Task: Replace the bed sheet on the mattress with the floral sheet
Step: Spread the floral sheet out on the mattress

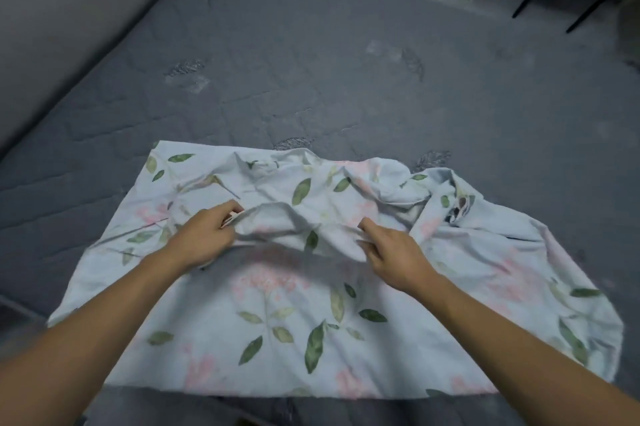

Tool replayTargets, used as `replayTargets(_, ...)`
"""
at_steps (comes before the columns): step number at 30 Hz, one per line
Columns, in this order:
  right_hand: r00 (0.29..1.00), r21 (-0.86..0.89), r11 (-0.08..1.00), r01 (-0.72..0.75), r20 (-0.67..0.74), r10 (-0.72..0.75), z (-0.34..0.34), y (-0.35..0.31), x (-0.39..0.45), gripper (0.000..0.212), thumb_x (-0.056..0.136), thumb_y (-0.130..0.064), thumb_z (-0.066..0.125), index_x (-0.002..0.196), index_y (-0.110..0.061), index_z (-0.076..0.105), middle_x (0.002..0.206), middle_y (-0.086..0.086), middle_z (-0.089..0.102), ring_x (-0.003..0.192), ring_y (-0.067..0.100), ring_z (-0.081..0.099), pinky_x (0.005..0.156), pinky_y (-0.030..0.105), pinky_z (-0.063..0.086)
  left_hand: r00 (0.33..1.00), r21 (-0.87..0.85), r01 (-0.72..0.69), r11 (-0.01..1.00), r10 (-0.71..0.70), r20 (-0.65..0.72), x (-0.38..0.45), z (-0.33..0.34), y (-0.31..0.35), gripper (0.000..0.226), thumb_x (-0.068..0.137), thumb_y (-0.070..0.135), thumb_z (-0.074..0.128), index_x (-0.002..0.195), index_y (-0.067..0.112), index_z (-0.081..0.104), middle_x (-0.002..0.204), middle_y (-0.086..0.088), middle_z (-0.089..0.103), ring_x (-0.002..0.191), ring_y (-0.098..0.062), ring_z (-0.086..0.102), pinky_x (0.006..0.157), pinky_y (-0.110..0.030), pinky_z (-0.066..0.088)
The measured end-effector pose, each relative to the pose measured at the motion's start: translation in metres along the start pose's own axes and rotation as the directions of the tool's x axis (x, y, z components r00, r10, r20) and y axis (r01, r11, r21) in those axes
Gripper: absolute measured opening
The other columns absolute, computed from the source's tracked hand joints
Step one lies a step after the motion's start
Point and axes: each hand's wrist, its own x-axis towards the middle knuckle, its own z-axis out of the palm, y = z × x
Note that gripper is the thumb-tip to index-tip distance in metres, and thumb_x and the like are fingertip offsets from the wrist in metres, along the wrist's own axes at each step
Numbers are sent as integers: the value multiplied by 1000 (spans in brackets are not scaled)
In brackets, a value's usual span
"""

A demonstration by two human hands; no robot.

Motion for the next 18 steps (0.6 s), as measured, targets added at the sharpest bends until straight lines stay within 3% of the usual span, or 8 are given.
replayTargets(2,999,24,1000,-15,-48,16,-31,-6,-35,15,102,-29,55,105,-19,44,89,4,64,79,34,60,58,42,42,999,13,-46,999,46,-2,-32,5,36,14,81,47,56,90,38,62,78,10,66,76,-15,63,69,-36,50)
replayTargets(5,991,70,997,-39,-128,48,-81,-22,-88,16,102,-29,56,100,-23,41,89,0,63,80,32,58,61,44,47,991,54,-126,991,129,-40,-80,5,83,45,85,69,71,81,24,64,67,7,63,65,-11,62,64,-38,50)
replayTargets(11,961,151,986,-67,-258,105,-171,-59,-206,23,103,-30,55,94,-26,34,74,-3,52,69,32,51,58,44,45,926,-79,-269,960,235,-295,-181,-7,181,32,95,31,75,74,18,55,65,5,54,61,-11,49,61,-34,38)
replayTargets(14,949,188,980,-61,-292,115,-209,-78,-256,22,102,-27,56,92,-26,36,71,-4,52,68,27,52,62,48,47,914,-87,-307,948,269,-302,-226,-15,223,29,95,13,72,75,25,55,73,6,57,70,-14,53,68,-36,42)
replayTargets(18,934,214,977,-20,-343,94,-249,-104,-298,17,100,-20,56,95,-29,42,76,-9,56,75,19,54,72,47,48,934,-123,-274,954,233,-272,-264,-26,271,31,92,1,66,84,30,57,76,10,63,68,-16,55,66,-36,42)
